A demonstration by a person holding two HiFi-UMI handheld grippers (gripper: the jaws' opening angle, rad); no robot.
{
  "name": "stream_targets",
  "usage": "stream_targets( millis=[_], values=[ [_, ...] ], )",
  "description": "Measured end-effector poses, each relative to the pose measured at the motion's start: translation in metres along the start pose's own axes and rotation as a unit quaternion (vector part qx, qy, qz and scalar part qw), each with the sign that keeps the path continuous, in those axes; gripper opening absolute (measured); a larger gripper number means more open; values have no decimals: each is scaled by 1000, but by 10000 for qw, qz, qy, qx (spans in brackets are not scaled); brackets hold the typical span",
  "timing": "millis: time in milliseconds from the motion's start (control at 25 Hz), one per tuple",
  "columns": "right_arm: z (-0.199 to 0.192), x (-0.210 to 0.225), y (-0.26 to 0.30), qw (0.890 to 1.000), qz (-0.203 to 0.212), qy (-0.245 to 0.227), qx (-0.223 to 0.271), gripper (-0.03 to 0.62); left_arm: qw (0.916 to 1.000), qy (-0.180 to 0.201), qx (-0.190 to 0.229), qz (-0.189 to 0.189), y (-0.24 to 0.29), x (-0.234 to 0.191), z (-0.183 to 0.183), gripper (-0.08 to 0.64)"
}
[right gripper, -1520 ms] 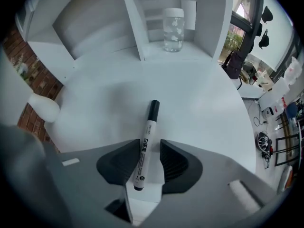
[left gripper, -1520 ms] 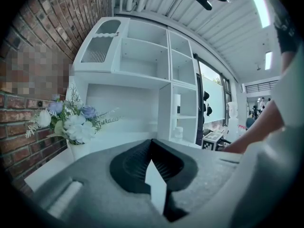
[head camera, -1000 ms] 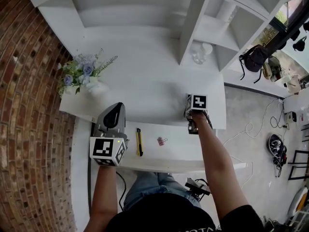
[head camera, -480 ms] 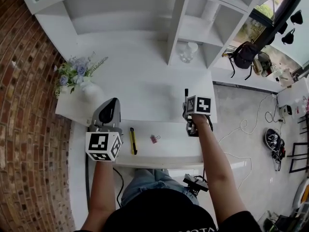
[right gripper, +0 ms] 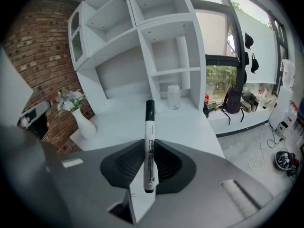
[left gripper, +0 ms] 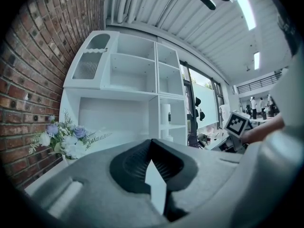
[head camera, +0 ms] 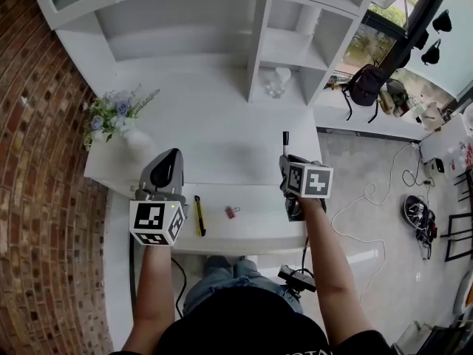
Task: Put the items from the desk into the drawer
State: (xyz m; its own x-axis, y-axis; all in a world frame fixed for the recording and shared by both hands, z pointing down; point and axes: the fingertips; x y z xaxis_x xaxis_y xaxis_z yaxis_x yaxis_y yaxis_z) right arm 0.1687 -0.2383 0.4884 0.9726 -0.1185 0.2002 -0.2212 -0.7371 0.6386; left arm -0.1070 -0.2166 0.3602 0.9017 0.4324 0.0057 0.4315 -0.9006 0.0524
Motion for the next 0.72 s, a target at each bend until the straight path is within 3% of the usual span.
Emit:
stream_targets(
  millis=[240, 520, 720],
  values=[
    [16, -15, -44, 9935, 174, -255, 1093, 80, 9999, -34, 85, -50, -2, 10, 8, -2],
    [28, -30, -97, 9671, 404, -454, 2469, 80, 9998, 8, 144, -133, -1, 20, 11, -2],
    [14, -31, -120, 9534, 556, -527, 2918, 80, 9997, 6, 101, -223, 1, 31, 9, -2]
  ],
)
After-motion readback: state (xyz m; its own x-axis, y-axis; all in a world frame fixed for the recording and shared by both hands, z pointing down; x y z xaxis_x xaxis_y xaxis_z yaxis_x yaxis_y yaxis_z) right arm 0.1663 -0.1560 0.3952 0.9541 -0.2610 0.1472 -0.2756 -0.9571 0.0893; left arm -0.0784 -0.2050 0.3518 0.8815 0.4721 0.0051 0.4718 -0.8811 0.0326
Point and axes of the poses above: the fingertips, and each gripper's own axes: y forward along the fingers, x to its right, z out of its top, and after that the axes turned 2 degrees about x, right-handed
